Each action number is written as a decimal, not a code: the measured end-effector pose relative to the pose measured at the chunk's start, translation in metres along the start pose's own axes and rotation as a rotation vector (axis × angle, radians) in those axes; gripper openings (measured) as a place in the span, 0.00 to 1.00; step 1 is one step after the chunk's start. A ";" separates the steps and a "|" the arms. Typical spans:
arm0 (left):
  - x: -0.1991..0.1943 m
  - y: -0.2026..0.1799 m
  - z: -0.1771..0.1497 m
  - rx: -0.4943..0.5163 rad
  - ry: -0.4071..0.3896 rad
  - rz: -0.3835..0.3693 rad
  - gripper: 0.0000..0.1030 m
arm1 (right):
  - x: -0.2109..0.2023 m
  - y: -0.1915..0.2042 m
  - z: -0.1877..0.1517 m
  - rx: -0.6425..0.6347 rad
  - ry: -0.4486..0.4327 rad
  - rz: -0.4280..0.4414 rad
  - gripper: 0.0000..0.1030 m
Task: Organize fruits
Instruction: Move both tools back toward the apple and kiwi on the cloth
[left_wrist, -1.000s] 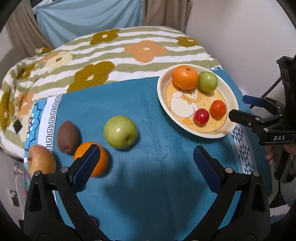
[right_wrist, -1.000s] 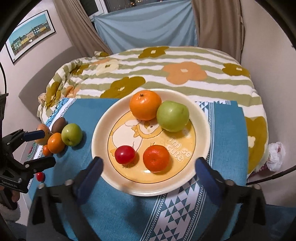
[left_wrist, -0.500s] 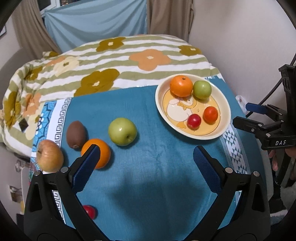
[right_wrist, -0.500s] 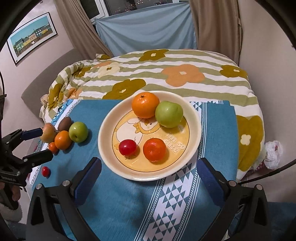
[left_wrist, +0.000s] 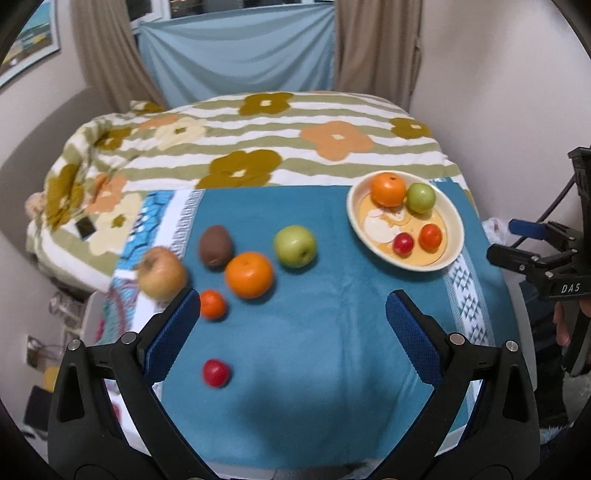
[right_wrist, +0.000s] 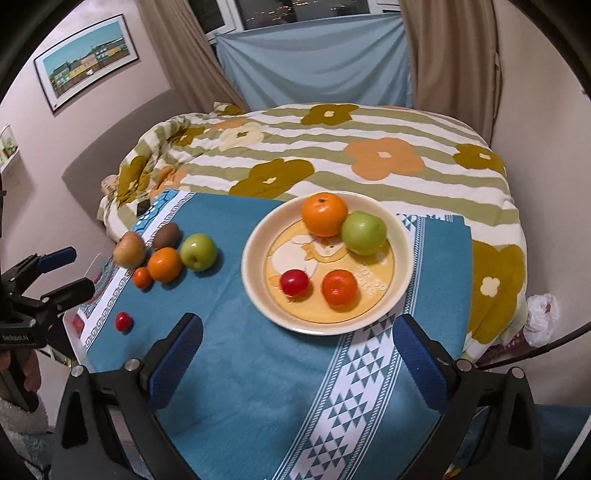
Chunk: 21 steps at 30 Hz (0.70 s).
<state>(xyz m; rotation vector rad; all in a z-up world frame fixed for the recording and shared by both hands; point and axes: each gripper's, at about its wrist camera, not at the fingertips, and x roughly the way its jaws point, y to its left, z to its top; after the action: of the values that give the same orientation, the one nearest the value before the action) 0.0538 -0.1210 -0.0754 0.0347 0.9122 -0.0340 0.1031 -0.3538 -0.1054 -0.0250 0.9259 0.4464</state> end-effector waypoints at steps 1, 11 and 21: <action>-0.005 0.006 -0.004 -0.008 0.000 0.010 1.00 | -0.001 0.004 0.000 -0.009 -0.001 -0.004 1.00; -0.034 0.070 -0.032 -0.075 -0.015 0.038 1.00 | -0.005 0.055 0.000 -0.003 -0.025 0.030 1.00; -0.019 0.137 -0.022 -0.015 0.004 -0.031 1.00 | 0.024 0.123 0.005 0.092 0.003 0.030 1.00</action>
<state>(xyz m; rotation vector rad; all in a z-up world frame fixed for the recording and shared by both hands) 0.0308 0.0175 -0.0716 0.0069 0.9165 -0.0557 0.0722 -0.2326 -0.1002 0.0726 0.9496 0.4316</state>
